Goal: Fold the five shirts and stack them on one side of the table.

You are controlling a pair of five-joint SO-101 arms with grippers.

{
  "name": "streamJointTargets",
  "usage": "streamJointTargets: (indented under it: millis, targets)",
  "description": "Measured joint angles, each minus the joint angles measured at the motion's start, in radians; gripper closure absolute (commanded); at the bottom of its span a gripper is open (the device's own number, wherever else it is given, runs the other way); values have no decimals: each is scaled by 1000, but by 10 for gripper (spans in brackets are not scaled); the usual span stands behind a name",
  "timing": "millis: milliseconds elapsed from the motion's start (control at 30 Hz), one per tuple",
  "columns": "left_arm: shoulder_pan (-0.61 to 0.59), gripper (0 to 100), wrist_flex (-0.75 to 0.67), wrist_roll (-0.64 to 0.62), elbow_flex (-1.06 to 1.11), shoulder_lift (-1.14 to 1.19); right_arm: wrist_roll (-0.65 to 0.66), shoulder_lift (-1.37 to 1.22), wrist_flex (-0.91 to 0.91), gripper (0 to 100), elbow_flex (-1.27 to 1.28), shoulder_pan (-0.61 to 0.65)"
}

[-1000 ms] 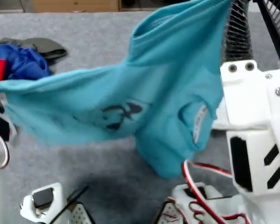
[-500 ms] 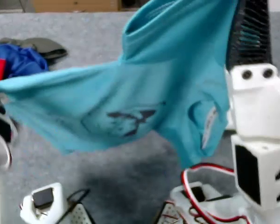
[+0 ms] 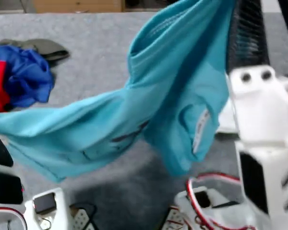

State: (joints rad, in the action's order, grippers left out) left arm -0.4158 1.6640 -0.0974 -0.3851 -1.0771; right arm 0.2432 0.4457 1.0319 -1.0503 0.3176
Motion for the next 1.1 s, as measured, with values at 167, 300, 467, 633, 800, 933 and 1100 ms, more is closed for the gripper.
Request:
streamJointTargets:
  millis: [167,300,467,633,800,933,1100]
  targets:
    - [0,980,34,0,0,0,0,51,60,995,0,2]
    - [0,980,34,0,0,0,0,57,117,995,0,2]
    - [0,980,31,0,23,0,29,41,157,995,80,3]
    - [0,980,-110,0,241,0,49,-61,150,996,239,3]
    - [0,980,-422,0,601,2,35,-163,29,996,339,-38]
    - [43,980,-760,0,893,25,25,-278,-100,996,390,-86]
    - [89,980,-1177,0,1100,178,25,-454,-218,996,390,-92]
